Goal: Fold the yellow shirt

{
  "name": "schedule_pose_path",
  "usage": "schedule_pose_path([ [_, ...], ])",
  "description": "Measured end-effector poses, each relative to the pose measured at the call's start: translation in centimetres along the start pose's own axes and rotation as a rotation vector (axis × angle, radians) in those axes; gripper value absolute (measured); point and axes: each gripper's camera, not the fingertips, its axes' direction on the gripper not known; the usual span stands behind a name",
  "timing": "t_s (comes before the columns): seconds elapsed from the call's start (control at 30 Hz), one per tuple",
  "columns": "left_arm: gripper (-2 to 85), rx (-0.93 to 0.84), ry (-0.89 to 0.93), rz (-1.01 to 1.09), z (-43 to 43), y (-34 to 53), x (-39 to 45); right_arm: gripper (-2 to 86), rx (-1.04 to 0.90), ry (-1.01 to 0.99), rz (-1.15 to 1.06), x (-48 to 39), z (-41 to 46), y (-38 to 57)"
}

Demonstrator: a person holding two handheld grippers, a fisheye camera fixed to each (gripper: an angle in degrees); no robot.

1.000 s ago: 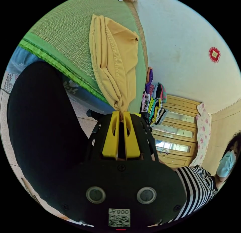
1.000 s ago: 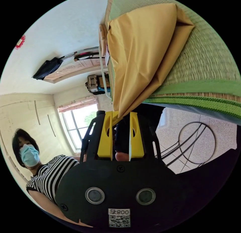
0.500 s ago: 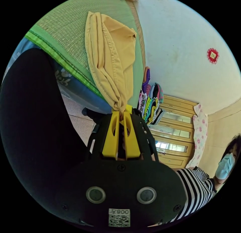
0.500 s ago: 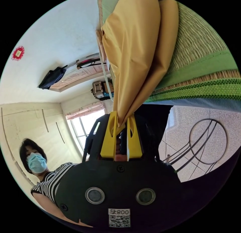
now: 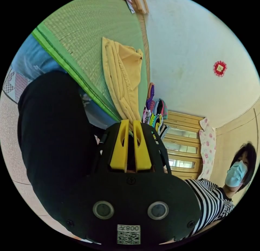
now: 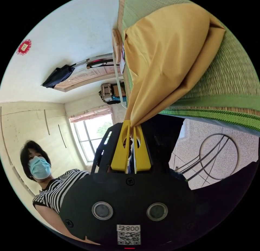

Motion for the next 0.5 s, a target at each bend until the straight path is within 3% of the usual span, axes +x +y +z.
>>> schedule_pose_path([
  [0.5,13.2,0.188,0.197,-0.131,-2.3,-4.3,-4.3,0.5,0.025,-0.07,-0.066,-2.6,-1.4,-0.5],
])
